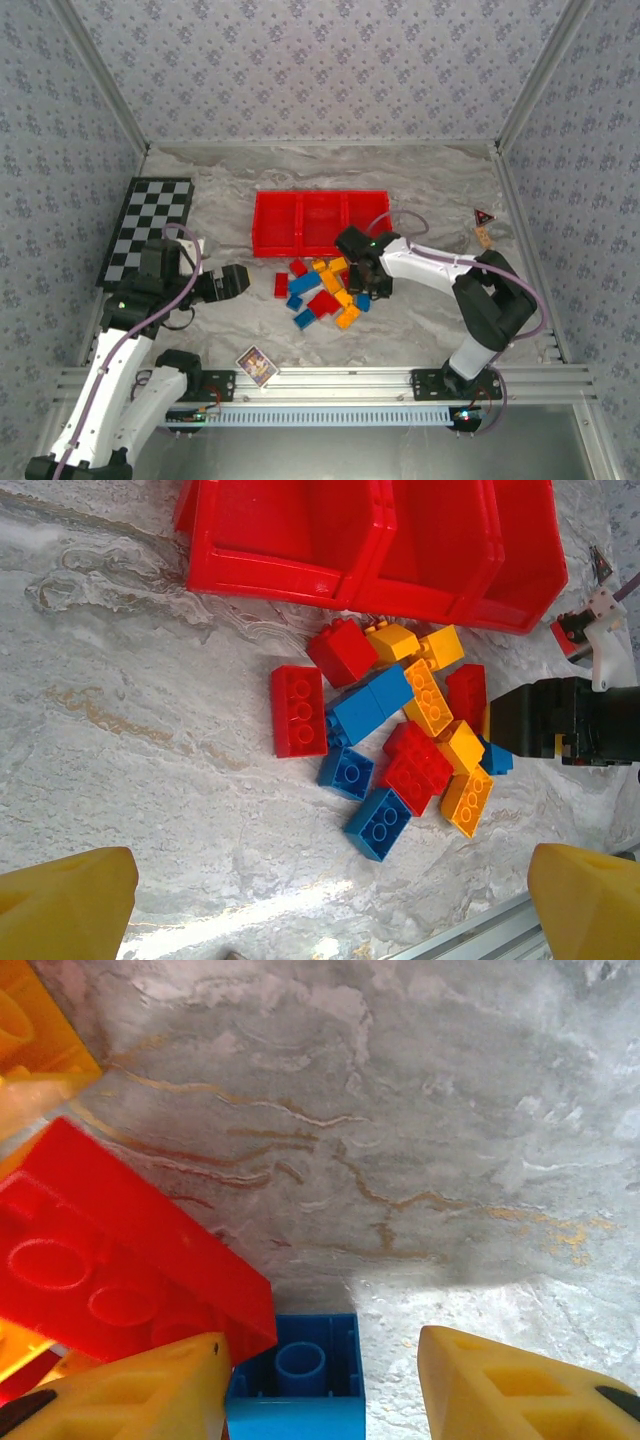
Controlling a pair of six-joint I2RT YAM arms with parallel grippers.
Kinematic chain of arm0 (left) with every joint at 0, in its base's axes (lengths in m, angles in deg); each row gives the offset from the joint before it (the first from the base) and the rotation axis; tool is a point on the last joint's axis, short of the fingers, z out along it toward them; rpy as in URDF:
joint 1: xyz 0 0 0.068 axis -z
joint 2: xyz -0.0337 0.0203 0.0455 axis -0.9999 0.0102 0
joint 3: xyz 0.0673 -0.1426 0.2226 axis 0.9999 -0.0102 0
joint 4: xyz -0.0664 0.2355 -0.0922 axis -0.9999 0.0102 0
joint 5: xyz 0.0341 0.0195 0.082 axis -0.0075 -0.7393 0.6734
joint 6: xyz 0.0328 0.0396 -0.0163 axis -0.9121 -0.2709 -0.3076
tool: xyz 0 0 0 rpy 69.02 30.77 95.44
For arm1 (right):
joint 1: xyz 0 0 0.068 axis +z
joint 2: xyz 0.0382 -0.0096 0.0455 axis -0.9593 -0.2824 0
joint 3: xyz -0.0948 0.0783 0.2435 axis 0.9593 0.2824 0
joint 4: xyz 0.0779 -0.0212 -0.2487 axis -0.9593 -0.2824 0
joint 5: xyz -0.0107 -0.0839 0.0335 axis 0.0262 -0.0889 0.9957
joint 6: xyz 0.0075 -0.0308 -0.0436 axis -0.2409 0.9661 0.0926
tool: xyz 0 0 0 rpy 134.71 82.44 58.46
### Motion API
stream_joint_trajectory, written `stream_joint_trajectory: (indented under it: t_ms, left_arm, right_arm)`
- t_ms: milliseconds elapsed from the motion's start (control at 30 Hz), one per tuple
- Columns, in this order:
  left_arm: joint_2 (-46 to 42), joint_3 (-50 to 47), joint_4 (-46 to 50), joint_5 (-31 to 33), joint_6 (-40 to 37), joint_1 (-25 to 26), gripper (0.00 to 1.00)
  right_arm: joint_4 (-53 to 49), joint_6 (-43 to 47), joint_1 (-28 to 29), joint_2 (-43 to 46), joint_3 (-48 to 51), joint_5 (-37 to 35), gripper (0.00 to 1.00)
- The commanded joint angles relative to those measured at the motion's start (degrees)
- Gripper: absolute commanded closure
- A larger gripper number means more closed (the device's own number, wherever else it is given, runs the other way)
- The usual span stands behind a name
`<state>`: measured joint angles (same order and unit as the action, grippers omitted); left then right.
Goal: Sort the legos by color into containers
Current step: Pick up the lego from the bottom-center of the table, then place the lego in the container.
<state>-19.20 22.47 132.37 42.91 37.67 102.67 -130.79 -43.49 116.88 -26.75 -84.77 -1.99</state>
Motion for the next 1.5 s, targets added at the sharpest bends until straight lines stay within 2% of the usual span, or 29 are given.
stream_joint_trajectory:
  t_ms: [0,433,667,900,1033,1233,1367,1467]
  left_arm:
    - [-0.67,0.07,-1.04,0.27,0.16,0.31,0.0]
    - [-0.93,-0.01,-1.14,0.44,0.25,0.72,0.0]
    - [-1.06,-0.06,-1.16,0.53,0.34,0.72,0.0]
    - [-1.2,-0.02,-1.24,0.88,0.35,0.72,0.0]
    - [-1.21,-0.11,-1.34,0.79,0.34,0.72,0.0]
    - [-1.45,-0.09,-1.33,0.97,0.34,0.72,0.0]
    - [-1.66,-0.24,-1.51,0.97,0.43,0.72,0.0]
    - [-1.46,-0.19,-1.5,0.86,0.39,0.72,0.0]
  right_arm:
    - [-1.91,-1.53,0.23,0.83,2.09,-1.65,0.5]
    - [-1.05,-1.63,1.16,3.05,3.34,-1.4,0.71]
    - [-1.98,-1.55,2.0,5.86,2.72,-2.41,0.76]
    - [-7.91,2.01,2.58,12.01,-6.67,-6.85,0.77]
    - [-6.68,7.12,1.6,12.8,-14.69,-8.36,0.77]
    - [0.62,14.57,-2.5,7.07,-23.96,-4.11,0.78]
    - [1.35,19.71,-5.45,-1.24,-32.04,1.09,0.78]
    - [-2.59,23.38,-7.01,-10.42,-41.63,3.79,0.78]
